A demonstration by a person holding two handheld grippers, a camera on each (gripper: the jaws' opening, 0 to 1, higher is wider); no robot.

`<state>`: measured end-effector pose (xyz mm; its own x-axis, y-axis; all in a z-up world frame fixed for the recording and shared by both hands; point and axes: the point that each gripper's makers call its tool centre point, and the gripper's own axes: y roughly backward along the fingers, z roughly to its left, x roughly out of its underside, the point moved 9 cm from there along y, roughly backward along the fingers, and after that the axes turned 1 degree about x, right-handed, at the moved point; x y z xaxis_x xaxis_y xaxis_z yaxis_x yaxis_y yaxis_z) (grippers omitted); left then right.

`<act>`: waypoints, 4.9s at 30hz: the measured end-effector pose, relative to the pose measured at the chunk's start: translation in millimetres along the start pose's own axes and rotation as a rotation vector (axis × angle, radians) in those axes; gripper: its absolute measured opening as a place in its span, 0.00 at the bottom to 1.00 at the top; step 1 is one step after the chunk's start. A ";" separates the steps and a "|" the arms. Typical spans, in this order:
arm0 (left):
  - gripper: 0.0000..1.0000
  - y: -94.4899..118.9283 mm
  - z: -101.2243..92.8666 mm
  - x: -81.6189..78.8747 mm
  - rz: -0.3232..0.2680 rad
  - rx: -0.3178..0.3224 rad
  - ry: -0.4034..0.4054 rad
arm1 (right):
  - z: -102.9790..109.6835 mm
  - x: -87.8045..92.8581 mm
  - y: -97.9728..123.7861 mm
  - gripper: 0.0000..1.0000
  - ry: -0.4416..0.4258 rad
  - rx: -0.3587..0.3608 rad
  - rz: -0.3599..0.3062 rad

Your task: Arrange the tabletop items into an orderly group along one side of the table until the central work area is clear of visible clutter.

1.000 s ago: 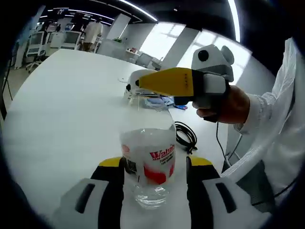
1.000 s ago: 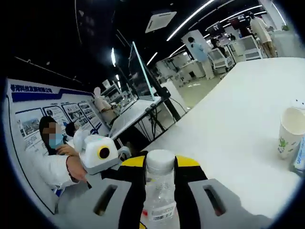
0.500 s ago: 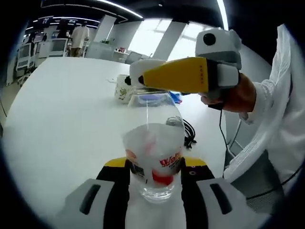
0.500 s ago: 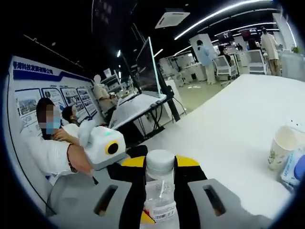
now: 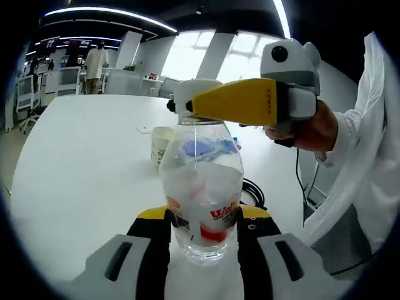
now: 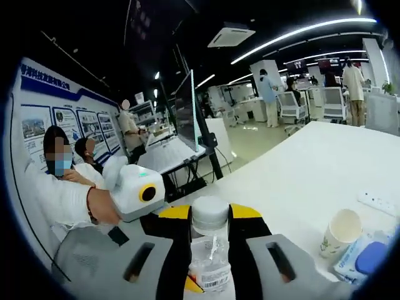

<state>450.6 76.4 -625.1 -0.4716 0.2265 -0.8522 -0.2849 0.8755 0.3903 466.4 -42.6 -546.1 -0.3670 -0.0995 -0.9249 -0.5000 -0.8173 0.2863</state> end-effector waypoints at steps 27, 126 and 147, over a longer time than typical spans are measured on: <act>0.40 -65.3 82.6 -74.0 0.015 0.008 -0.220 | -78.4 -39.7 -16.3 0.20 0.253 0.134 -0.036; 0.66 -78.2 94.2 -78.3 0.041 -0.031 -0.224 | -128.1 -9.1 29.0 0.60 0.203 0.330 0.001; 0.65 -42.5 58.7 -78.6 0.019 -0.098 -0.207 | -118.6 -1.9 96.7 0.60 0.189 0.419 0.007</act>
<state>548.7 46.4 -595.1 -0.2997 0.3343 -0.8936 -0.3615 0.8270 0.4306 511.7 -188.8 -546.3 -0.2410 -0.2376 -0.9410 -0.7867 -0.5200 0.3328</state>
